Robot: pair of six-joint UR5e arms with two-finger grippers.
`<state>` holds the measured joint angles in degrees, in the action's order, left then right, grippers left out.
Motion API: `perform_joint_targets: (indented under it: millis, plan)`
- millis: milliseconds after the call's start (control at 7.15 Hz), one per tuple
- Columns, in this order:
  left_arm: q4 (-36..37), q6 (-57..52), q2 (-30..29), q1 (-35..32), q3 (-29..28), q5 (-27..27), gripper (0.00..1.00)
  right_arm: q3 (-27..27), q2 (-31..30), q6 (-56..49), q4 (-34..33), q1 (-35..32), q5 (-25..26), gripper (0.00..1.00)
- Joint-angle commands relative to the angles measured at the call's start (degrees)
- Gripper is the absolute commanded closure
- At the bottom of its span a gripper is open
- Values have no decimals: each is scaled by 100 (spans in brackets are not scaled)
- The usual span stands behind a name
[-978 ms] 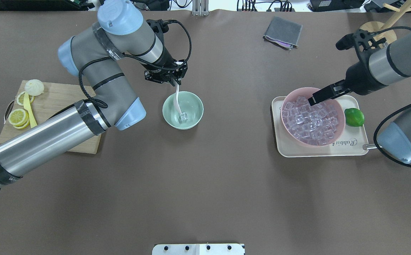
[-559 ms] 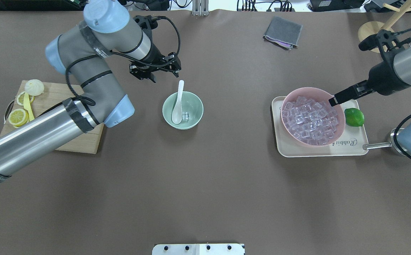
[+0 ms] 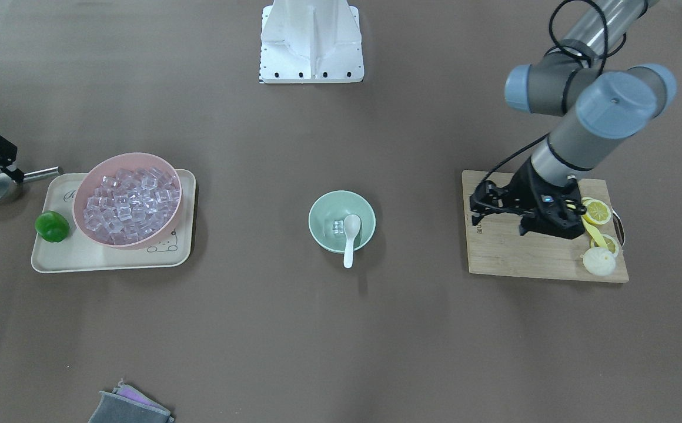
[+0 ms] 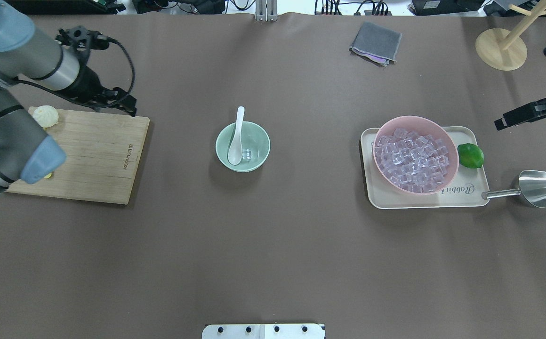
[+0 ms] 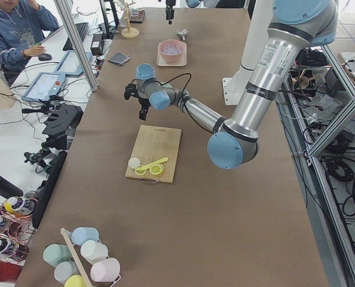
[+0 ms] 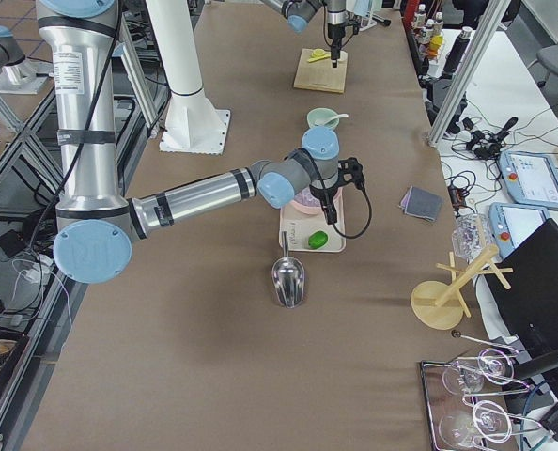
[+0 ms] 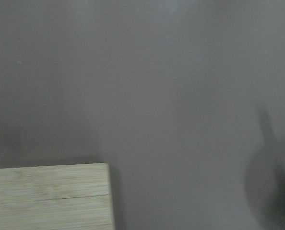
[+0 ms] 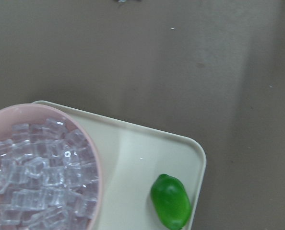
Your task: Put spoon and ice into bowl
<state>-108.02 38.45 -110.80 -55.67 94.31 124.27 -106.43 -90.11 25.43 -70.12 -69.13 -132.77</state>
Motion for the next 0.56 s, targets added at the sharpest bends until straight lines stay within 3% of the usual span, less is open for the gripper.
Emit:
perform_joint_targets:
  millis: [0,419]
  plan:
    - [141,-1624,1133,-880,498,141,2,227,-479,-684,-19,-721,-38,0]
    - [79,-3199,2060,-1972,458,546,2,1024,-526,-1564,-11,-1427,-144,0]
